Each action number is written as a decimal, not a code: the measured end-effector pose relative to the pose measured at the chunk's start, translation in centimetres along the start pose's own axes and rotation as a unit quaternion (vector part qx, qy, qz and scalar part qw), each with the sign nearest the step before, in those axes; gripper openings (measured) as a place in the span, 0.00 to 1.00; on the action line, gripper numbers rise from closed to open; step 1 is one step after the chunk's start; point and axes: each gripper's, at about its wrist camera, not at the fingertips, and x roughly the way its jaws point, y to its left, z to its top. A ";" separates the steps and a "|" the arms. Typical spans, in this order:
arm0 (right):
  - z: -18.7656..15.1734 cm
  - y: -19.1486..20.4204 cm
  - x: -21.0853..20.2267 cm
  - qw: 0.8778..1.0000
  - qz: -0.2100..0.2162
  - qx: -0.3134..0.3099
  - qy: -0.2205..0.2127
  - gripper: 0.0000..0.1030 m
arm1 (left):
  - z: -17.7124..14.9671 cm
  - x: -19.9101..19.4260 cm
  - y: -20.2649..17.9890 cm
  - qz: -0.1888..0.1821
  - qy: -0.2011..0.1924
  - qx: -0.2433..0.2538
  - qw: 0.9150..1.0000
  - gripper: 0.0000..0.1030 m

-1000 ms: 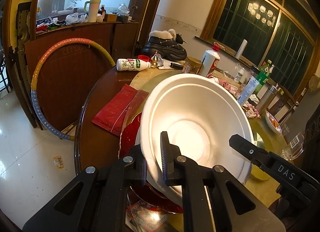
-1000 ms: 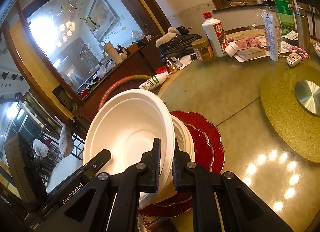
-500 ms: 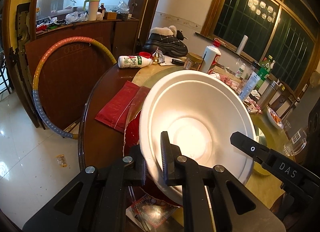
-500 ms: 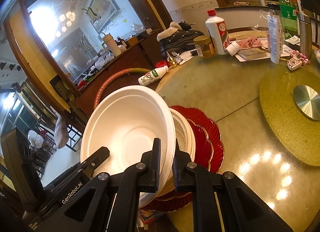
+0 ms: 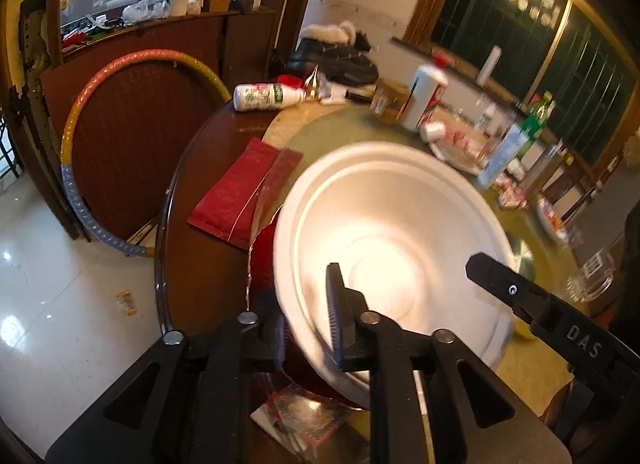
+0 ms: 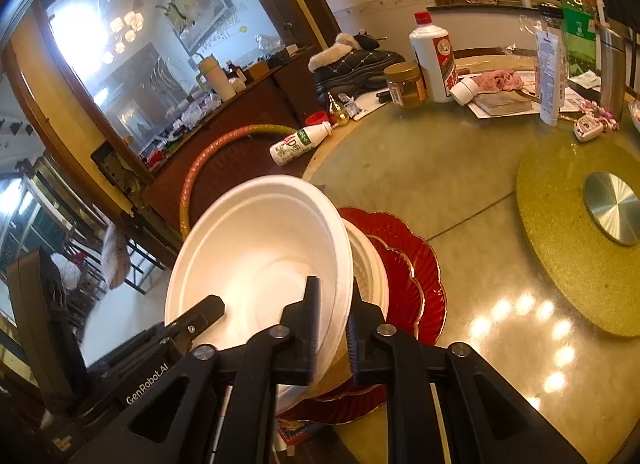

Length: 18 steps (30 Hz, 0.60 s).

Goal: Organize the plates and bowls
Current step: 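Open both tools and pull them back from the stack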

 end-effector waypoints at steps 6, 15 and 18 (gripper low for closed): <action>0.0 -0.4 -1.5 0.999 0.004 0.014 -0.039 0.75 | -0.7 -2.8 0.9 0.011 -0.075 -0.036 0.997 0.71; -2.3 0.0 -7.0 0.992 0.012 -0.057 -0.109 0.96 | -2.6 -7.3 0.4 0.023 -0.151 0.014 0.988 1.00; -3.9 -0.5 -8.5 0.990 0.013 -0.098 -0.102 0.99 | -3.7 -7.2 0.3 0.021 -0.137 0.029 0.990 1.00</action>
